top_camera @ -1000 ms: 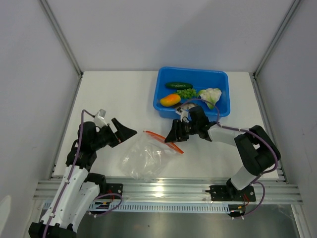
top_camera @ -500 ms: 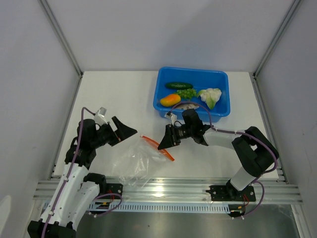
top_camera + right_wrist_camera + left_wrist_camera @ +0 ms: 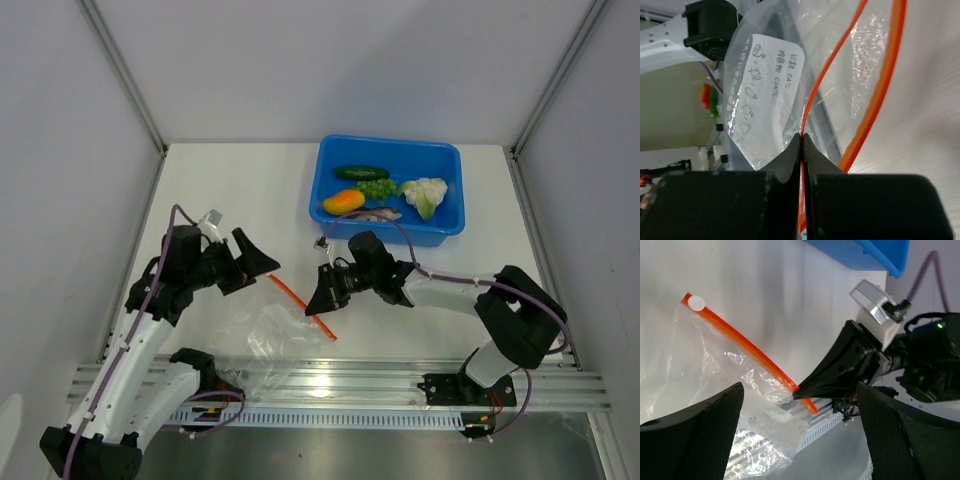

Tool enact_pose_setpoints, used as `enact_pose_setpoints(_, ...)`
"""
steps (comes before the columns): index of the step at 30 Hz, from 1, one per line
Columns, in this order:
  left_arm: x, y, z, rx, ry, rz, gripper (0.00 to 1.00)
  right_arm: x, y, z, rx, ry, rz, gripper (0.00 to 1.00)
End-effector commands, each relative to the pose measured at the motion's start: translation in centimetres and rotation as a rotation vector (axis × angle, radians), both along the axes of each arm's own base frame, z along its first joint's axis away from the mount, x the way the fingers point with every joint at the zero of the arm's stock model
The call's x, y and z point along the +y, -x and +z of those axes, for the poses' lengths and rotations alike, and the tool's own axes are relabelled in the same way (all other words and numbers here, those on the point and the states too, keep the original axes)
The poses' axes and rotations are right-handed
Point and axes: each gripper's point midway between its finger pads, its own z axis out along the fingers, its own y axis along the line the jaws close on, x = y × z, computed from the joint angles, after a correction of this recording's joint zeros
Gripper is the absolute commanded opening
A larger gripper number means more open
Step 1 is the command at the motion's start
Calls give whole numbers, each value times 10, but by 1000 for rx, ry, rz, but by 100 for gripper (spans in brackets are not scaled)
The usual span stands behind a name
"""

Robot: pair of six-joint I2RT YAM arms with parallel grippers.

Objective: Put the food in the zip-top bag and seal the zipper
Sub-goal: Pick up the zipper food storage bag at the center of the board.

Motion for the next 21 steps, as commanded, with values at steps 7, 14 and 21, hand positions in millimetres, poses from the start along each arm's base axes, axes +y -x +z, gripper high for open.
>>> enact_pose_setpoints(7,5,22,28,132,7,124,94,18,-26,91,-562,58,-207,0)
enact_pose_setpoints(14,-5,37,53,154,74,113,93,7,-36,118,-719,149,-268,0)
enact_pose_setpoints(21,-24,30,46,231,107,108,93,25,-20,125,-818,180,-186,0)
